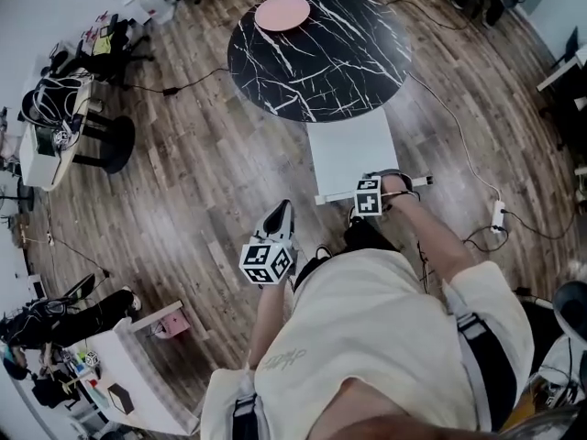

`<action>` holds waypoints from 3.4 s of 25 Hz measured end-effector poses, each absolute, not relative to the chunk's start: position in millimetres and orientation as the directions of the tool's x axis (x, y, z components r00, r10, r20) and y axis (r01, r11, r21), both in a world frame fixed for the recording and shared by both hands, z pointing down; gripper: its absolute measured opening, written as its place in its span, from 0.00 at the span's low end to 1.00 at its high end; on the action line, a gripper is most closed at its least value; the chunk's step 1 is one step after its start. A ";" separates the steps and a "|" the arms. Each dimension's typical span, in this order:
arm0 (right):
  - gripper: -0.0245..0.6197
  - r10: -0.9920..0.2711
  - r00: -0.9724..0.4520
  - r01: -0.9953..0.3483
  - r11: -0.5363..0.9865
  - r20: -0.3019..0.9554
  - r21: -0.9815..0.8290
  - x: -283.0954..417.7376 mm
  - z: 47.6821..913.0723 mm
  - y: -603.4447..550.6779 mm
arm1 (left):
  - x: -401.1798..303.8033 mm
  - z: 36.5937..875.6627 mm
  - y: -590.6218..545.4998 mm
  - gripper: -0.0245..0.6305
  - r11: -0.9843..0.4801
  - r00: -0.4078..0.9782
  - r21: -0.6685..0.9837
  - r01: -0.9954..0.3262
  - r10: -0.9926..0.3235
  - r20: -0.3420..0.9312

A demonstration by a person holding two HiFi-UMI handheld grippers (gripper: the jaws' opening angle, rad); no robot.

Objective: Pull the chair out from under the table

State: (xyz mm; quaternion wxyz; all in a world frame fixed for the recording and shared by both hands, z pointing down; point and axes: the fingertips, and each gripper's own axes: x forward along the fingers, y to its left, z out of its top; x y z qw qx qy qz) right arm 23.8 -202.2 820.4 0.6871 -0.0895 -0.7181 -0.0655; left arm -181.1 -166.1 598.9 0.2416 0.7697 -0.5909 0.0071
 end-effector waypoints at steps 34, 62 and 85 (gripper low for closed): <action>0.18 0.057 -0.001 0.246 0.968 0.998 -0.055 46.7 817.0 -31.4 | -133.5 598.6 -68.3 0.07 -0.329 0.457 0.393 -0.858 -0.838 0.296; 0.05 -0.194 -0.738 -0.405 0.893 0.646 -0.194 41.1 637.8 -94.9 | -116.9 586.4 -90.3 0.07 -0.349 0.464 0.364 -0.863 -0.834 0.299; 0.05 -0.579 -0.767 -0.613 0.788 0.276 -0.051 49.5 464.6 -160.5 | -148.7 458.2 -161.8 0.07 -0.401 0.438 0.233 -0.886 -0.889 0.136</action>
